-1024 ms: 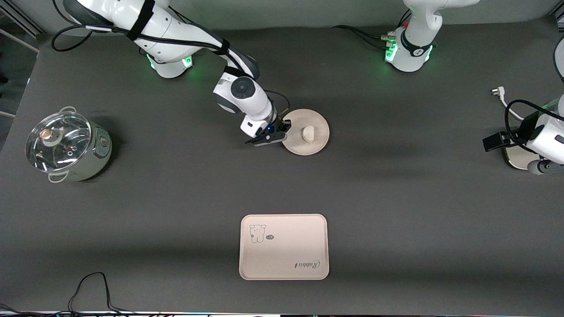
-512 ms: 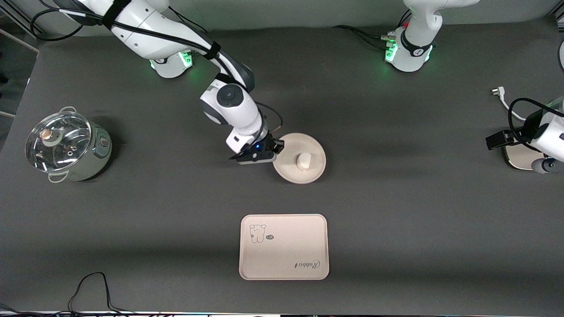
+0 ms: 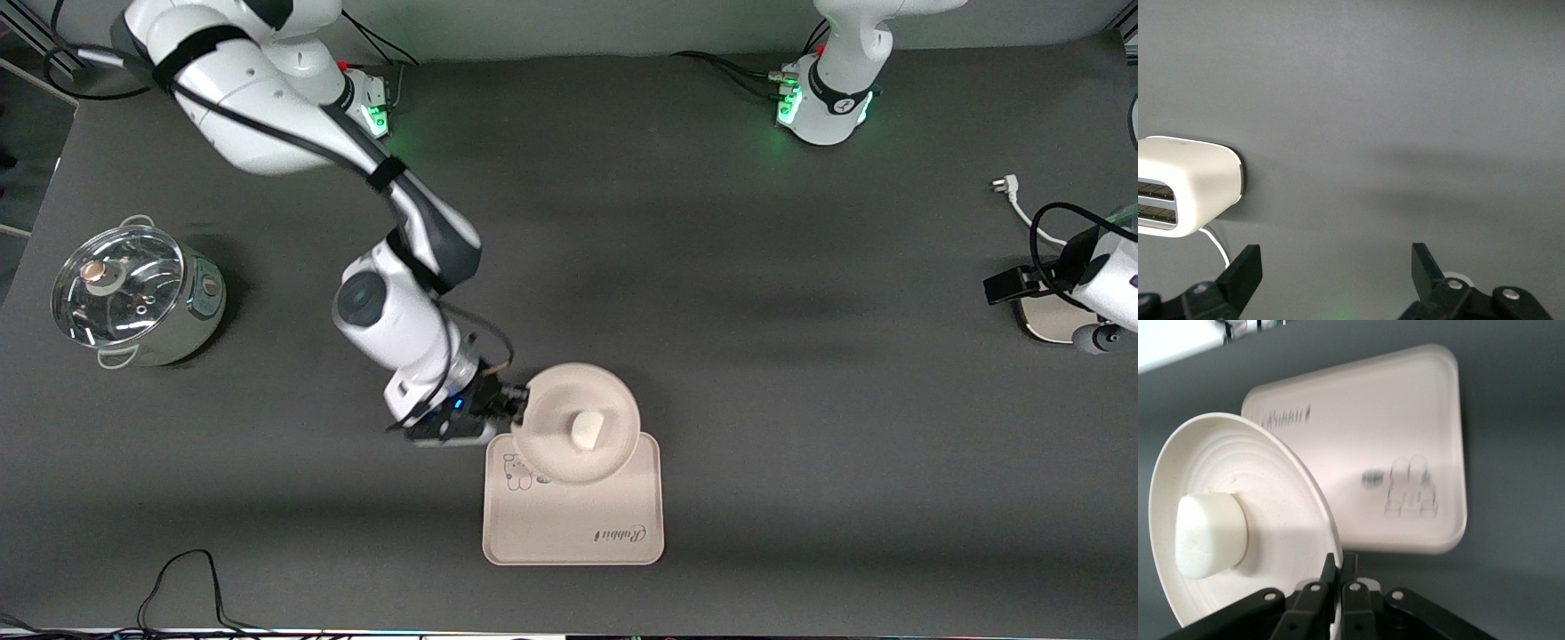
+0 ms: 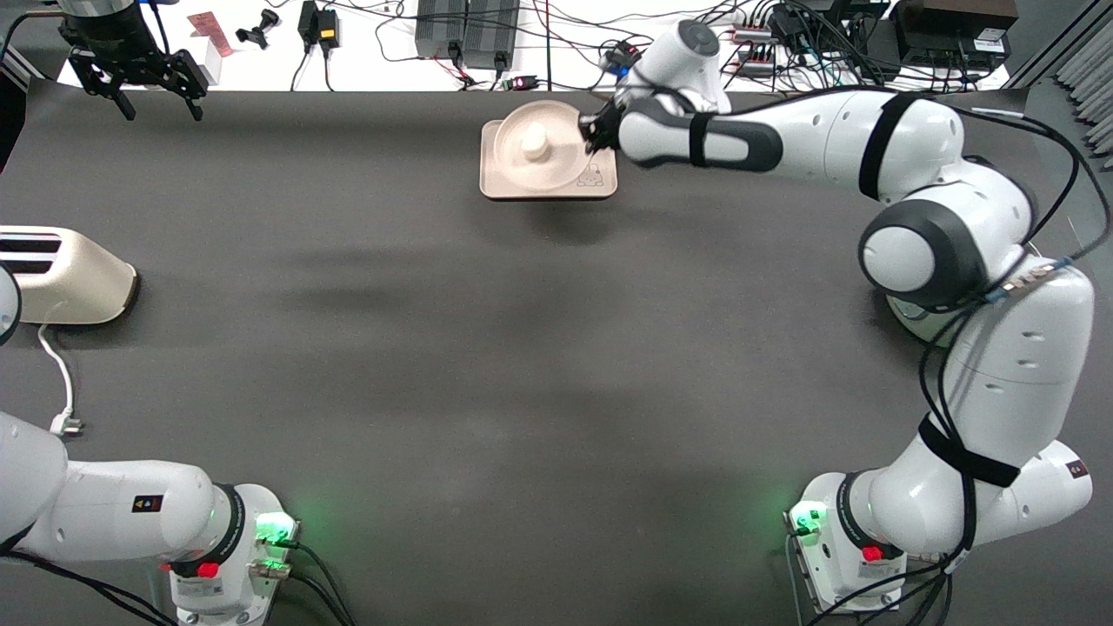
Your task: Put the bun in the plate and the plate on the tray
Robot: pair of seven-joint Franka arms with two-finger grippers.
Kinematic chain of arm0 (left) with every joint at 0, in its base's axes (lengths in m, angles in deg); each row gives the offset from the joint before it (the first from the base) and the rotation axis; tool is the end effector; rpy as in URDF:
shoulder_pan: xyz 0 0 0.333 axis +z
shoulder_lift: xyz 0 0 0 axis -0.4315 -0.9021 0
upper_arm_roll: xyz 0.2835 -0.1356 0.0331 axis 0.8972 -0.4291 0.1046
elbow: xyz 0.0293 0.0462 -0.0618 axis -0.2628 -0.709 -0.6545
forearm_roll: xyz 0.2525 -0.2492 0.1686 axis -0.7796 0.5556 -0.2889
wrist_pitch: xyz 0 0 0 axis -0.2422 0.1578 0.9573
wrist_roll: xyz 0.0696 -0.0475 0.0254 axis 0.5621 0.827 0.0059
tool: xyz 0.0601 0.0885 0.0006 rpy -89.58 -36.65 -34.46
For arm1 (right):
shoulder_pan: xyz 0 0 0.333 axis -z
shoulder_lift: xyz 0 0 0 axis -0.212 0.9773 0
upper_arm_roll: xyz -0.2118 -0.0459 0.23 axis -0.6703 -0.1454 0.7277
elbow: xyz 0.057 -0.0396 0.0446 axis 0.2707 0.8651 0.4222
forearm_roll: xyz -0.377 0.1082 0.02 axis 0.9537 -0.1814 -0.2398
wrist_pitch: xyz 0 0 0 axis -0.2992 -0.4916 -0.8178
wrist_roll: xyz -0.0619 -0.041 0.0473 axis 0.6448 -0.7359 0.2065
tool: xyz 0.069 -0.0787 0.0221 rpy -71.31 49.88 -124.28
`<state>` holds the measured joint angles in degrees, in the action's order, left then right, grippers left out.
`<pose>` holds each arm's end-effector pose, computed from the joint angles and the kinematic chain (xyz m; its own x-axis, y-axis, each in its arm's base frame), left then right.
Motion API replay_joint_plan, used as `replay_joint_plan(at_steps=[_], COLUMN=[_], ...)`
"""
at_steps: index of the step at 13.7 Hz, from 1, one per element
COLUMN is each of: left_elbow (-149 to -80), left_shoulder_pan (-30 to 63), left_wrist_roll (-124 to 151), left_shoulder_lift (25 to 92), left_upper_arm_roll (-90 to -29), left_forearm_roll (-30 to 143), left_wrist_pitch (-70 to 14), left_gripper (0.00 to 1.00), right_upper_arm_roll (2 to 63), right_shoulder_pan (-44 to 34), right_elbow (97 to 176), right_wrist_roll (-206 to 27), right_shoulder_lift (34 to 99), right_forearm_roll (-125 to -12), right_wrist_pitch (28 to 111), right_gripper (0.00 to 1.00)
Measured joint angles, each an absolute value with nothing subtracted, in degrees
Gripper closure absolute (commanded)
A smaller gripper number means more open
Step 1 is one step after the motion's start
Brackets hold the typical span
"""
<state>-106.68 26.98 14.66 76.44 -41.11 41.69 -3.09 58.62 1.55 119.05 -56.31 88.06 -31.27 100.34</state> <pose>0.5881 0.0256 0.5345 0.9858 0.1116 -0.1254 0.0976 -0.9888 -0.1127 0.6831 0.3381 0.2983 0.9694 -0.1325 0.2068 -0.0430 -0.9205 -0.3883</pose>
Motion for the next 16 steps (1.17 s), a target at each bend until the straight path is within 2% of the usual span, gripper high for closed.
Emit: replay_joint_plan(at_steps=[5, 6, 7, 10, 12, 16], left_elbow=[-106.7, -106.7, -106.7, -106.7, -106.7, -106.7], left_shoulder_pan=[27.8, 28.2, 28.4, 28.9, 29.0, 29.1], left_wrist_roll=[14.7, 14.7, 14.8, 14.8, 14.8, 15.1], left_shoulder_lift=[76.2, 76.2, 76.2, 76.2, 76.2, 76.2], left_upper_arm_roll=[-41.1, -41.1, -41.1, -41.0, -40.5, -40.2], left_forearm_roll=[41.7, 41.7, 41.7, 41.7, 41.7, 41.7], left_wrist_pitch=[-3.1, -3.0, -3.0, -3.0, -2.9, -2.9], left_gripper=[0.00, 0.00, 0.00, 0.00, 0.00, 0.00], right_upper_arm_roll=[58.5, 58.5, 58.6, 58.9, 59.4, 59.3], right_shoulder_pan=[1.0, 0.9, 0.8, 0.7, 0.5, 1.0], right_elbow=[102.4, 100.2, 98.5, 95.6, 93.5, 92.3], right_wrist_roll=[-61.3, -61.5, -61.6, -62.0, -62.1, -62.3], right_shoulder_lift=[104.2, 106.8, 108.8, 110.6, 109.7, 99.9], right_forearm_roll=[-31.8, -31.8, -31.8, -31.8, -31.8, -31.8], right_wrist_pitch=[100.3, 100.4, 100.4, 99.1, 93.8, 77.8], right_gripper=[1.00, 0.43, 0.00, 0.00, 0.00, 0.00])
